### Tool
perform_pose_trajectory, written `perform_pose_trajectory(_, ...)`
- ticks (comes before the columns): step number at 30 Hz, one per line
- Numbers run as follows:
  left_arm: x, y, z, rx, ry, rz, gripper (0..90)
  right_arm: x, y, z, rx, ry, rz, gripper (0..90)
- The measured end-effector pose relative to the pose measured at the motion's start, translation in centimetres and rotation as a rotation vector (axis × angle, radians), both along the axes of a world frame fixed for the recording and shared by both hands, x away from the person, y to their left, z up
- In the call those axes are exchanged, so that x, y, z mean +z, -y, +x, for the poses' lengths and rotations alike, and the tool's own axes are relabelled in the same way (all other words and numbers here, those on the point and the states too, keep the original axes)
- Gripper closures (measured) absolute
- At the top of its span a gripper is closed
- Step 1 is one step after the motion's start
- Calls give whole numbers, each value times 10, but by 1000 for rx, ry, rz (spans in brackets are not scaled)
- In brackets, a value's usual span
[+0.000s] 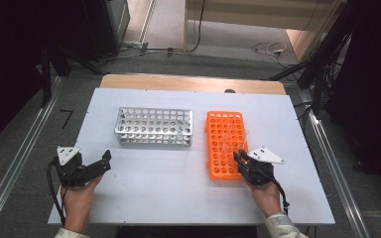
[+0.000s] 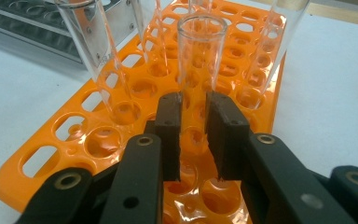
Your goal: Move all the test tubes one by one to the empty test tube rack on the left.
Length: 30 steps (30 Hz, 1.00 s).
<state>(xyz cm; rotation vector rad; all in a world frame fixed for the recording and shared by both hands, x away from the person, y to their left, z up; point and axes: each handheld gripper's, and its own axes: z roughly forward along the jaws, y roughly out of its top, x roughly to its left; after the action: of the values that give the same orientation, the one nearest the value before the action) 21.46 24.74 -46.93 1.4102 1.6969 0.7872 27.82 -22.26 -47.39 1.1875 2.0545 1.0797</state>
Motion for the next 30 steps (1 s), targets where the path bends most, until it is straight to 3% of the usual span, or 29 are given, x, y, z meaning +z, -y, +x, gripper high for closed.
perform_pose_trajectory(7,0,4,0,-15,-3,9,34,4,1,-2,-2,18,12,731)
perform_pose_trajectory(16,2,8,1,-28,-5,19,34,25,5,-12,4,67,68,731)
perform_pose_trajectory(30,3,20,2,-71,-8,56,43,35,-4,-35,82,54,95,731)
